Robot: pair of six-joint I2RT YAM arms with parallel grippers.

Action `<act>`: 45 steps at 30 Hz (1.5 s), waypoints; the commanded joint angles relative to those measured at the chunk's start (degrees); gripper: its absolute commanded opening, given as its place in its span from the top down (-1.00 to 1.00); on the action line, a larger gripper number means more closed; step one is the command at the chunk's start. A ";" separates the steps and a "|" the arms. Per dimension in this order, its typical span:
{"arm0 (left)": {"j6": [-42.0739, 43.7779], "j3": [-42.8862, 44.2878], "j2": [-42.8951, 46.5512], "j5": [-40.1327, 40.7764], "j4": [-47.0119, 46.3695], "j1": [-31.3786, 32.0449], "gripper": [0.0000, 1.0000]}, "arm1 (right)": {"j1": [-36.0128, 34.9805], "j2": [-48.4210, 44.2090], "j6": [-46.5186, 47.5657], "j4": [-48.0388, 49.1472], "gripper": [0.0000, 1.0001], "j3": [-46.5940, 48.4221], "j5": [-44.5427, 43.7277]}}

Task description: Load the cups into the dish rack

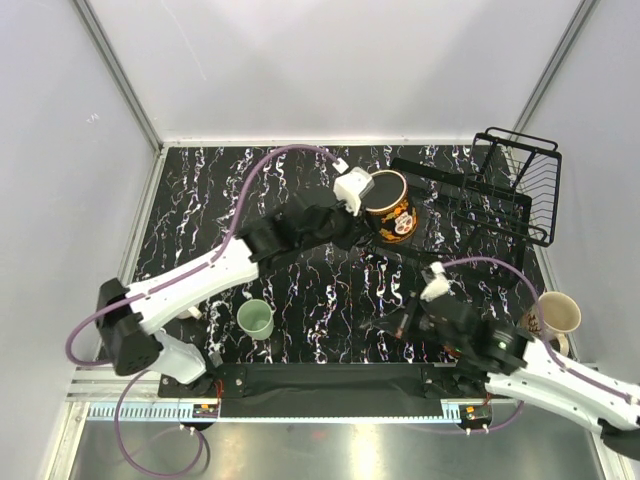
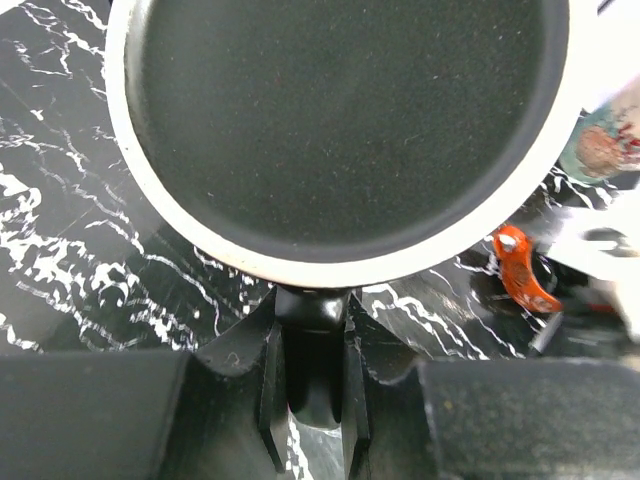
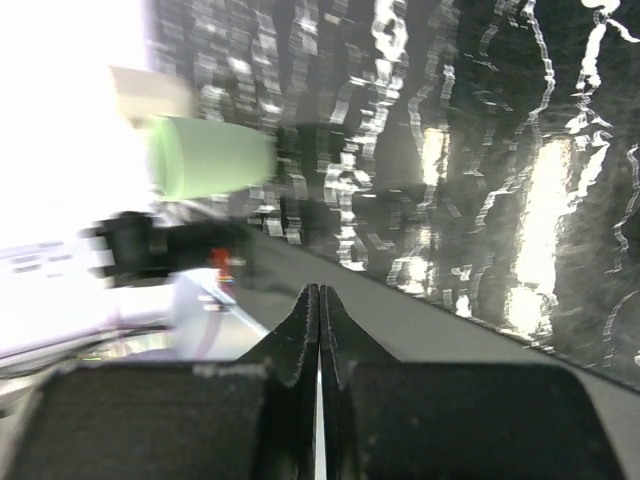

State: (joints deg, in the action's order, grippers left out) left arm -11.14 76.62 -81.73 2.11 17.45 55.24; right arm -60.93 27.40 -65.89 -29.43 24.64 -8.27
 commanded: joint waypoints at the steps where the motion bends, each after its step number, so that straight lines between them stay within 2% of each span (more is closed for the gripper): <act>1: 0.77 6.34 -2.37 -3.06 -19.28 -0.75 1.00 | -0.07 -10.14 -5.47 -6.51 1.00 -2.40 -3.41; 6: 0.85 10.21 -10.79 -5.36 -22.19 -2.07 1.00 | 0.02 -26.50 -8.99 -15.28 1.00 -4.52 -4.82; 14: 2.52 18.56 -22.23 -8.26 -22.81 -3.56 1.00 | -0.07 -17.12 -6.01 -20.14 1.00 1.02 -5.17; 18: 2.70 23.39 -28.02 -8.70 -21.59 -4.35 1.00 | -0.07 -18.87 -6.62 -21.19 1.00 0.94 -5.18; 24: 4.36 27.18 -34.09 -8.79 -20.70 -4.35 1.00 | -0.07 -26.60 -9.78 -25.14 1.00 -0.91 -6.23; 34: 3.58 32.80 -41.84 -8.35 -18.77 -4.27 1.00 | -0.16 -22.56 -8.29 -24.53 1.00 1.55 -6.32; 45: 4.55 35.71 -46.41 -5.45 -17.63 -1.19 1.00 | -0.07 -25.81 -9.17 -24.89 1.00 1.37 -6.84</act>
State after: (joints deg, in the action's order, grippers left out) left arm -7.31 107.02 -130.37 -3.81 10.68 52.42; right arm -60.90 2.52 -74.26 -54.00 24.10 -12.78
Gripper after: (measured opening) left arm 0.225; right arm 0.009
